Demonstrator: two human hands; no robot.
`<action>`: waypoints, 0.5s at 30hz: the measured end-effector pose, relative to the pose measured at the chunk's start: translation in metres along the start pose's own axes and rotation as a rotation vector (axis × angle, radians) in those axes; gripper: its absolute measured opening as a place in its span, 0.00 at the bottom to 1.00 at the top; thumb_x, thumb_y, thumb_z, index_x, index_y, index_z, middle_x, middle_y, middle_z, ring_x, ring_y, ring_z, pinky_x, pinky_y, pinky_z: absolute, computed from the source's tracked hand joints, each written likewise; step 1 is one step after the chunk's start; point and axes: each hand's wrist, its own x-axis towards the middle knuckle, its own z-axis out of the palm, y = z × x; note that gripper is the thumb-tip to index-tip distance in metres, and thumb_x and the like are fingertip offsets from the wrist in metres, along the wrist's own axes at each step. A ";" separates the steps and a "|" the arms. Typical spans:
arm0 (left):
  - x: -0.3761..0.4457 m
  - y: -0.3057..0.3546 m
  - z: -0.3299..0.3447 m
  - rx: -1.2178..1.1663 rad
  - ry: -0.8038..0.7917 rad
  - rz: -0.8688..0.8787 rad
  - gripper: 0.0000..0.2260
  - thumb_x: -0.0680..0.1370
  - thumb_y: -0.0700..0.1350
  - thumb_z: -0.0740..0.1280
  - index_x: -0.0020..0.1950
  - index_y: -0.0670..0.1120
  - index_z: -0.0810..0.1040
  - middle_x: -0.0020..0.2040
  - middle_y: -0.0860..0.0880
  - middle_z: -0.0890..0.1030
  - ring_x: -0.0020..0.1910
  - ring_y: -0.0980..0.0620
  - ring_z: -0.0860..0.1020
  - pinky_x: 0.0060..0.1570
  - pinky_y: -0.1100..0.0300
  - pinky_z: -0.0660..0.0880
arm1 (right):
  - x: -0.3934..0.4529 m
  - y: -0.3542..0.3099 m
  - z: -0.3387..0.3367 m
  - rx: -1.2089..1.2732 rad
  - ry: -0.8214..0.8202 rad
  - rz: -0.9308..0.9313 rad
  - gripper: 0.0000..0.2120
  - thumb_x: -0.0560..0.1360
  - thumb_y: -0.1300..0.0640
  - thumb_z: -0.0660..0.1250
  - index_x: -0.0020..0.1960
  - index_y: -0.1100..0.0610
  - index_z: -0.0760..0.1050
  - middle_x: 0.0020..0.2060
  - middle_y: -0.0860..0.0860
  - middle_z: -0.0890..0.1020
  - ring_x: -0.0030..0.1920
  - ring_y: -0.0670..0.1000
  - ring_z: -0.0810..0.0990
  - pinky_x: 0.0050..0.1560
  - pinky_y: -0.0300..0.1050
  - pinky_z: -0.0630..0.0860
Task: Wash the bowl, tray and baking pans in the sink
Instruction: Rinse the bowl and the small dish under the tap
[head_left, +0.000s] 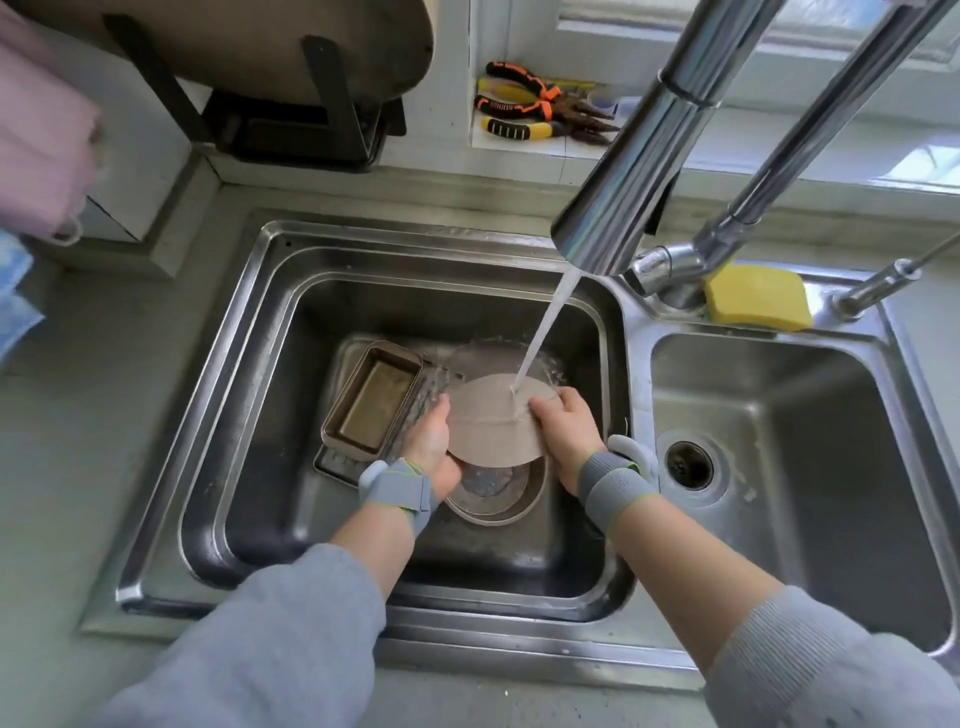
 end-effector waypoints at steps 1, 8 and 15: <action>-0.004 -0.001 0.003 -0.027 -0.015 0.004 0.17 0.83 0.47 0.55 0.67 0.39 0.71 0.63 0.38 0.76 0.53 0.40 0.77 0.56 0.48 0.71 | 0.002 -0.002 -0.003 -0.185 0.020 -0.056 0.18 0.78 0.58 0.62 0.66 0.59 0.67 0.59 0.58 0.77 0.57 0.57 0.77 0.62 0.53 0.73; -0.019 -0.006 0.031 -0.090 -0.247 -0.021 0.21 0.84 0.48 0.45 0.72 0.40 0.64 0.70 0.44 0.70 0.69 0.43 0.68 0.70 0.49 0.60 | 0.009 -0.017 0.018 -1.158 -0.126 -0.449 0.27 0.82 0.44 0.45 0.79 0.49 0.45 0.78 0.52 0.47 0.77 0.58 0.44 0.75 0.55 0.43; 0.002 0.009 0.019 -0.039 -0.210 0.017 0.21 0.84 0.48 0.48 0.71 0.38 0.65 0.69 0.40 0.71 0.68 0.41 0.70 0.66 0.48 0.66 | -0.005 0.001 -0.008 -1.105 -0.309 -0.718 0.26 0.83 0.49 0.47 0.79 0.50 0.44 0.78 0.48 0.45 0.77 0.49 0.41 0.74 0.44 0.38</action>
